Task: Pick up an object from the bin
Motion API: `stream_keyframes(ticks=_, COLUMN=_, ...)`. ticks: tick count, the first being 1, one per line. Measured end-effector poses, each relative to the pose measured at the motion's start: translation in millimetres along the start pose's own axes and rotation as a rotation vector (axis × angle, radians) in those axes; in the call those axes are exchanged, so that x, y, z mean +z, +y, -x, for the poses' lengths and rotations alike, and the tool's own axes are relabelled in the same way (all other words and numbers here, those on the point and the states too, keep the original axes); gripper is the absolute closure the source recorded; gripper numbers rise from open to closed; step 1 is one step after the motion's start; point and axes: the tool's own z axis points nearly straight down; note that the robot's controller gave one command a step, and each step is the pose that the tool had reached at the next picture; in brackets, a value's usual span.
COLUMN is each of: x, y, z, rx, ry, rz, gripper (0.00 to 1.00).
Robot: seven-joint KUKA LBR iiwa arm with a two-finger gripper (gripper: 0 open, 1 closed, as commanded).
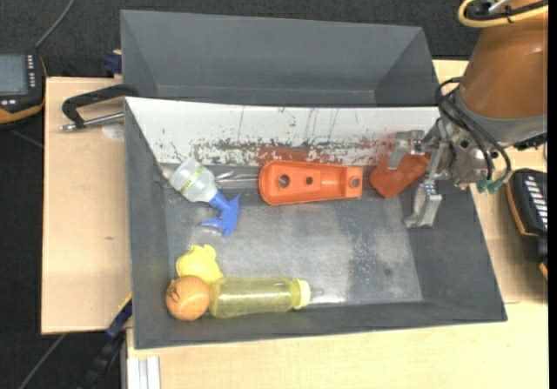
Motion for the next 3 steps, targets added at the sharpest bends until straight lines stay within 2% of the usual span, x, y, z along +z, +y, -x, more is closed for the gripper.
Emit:
stream_keyframes(ticks=1, x=-5.0, y=0.5, z=1.3, rx=-0.002, ry=-0.009, rz=-0.001, gripper=0.00)
stream_keyframes(ticks=2, x=76.6, y=38.6, z=22.5, rx=-0.017, ry=-0.010, rz=0.000, gripper=0.00)
stream_keyframes(ticks=3, x=76.6, y=81.5, z=29.8, rx=0.148, ry=-0.017, rz=0.002, gripper=0.00)
